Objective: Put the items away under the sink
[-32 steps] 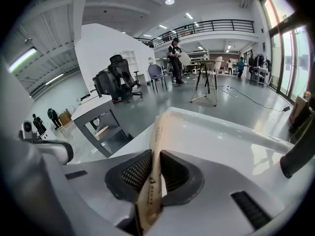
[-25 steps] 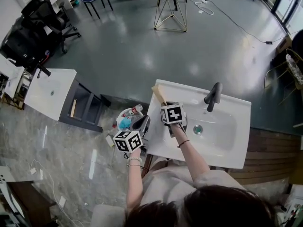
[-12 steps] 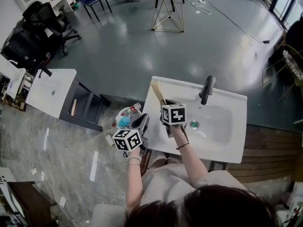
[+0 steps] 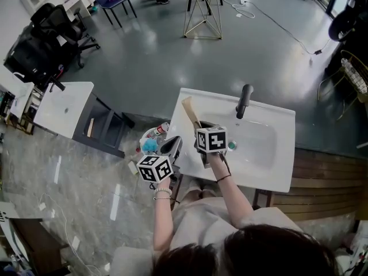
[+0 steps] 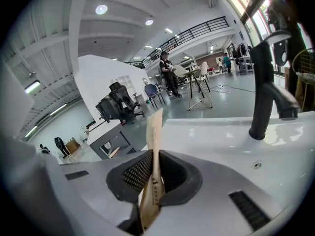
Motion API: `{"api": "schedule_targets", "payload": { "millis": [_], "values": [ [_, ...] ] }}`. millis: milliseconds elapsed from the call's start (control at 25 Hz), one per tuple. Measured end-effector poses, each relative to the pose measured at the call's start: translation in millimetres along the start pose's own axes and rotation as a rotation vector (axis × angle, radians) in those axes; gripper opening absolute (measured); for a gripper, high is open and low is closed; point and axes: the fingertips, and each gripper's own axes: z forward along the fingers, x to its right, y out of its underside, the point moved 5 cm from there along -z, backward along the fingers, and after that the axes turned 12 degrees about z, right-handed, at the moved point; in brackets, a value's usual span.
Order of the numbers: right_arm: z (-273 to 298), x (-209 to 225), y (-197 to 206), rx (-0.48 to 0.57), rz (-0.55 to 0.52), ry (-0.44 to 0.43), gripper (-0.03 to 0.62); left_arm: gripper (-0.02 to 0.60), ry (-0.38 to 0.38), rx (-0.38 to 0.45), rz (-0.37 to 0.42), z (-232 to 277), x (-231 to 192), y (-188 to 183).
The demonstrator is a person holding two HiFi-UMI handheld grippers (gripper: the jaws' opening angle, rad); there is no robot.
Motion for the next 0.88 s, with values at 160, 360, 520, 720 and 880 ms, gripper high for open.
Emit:
{"api": "schedule_targets", "payload": {
  "millis": [160, 360, 520, 720, 880],
  "values": [
    [-11.7, 0.9, 3.5, 0.014, 0.021, -0.028, 0.048, 0.003, -0.002, 0.001, 0.014, -2.8, 11.1, 2.0],
    [-27.5, -2.2, -2.0, 0.09, 0.055, -0.067, 0.048, 0.003, 0.002, 0.008, 0.042, -5.3, 22.9, -2.3],
    [-36.8, -6.7, -1.9, 0.129, 0.067, -0.109, 0.048, 0.003, 0.006, 0.017, 0.062, -2.5, 29.8, -4.5],
    [-45.5, -2.6, 1.1, 0.155, 0.089, -0.097, 0.048, 0.003, 0.062, 0.001, 0.081, 1.3, 43.5, 1.2],
    [-51.5, -5.2, -1.1, 0.181, 0.1, -0.079, 0.048, 0.003, 0.094, 0.0, 0.096, -4.8, 42.8, 0.0]
  ]
}}
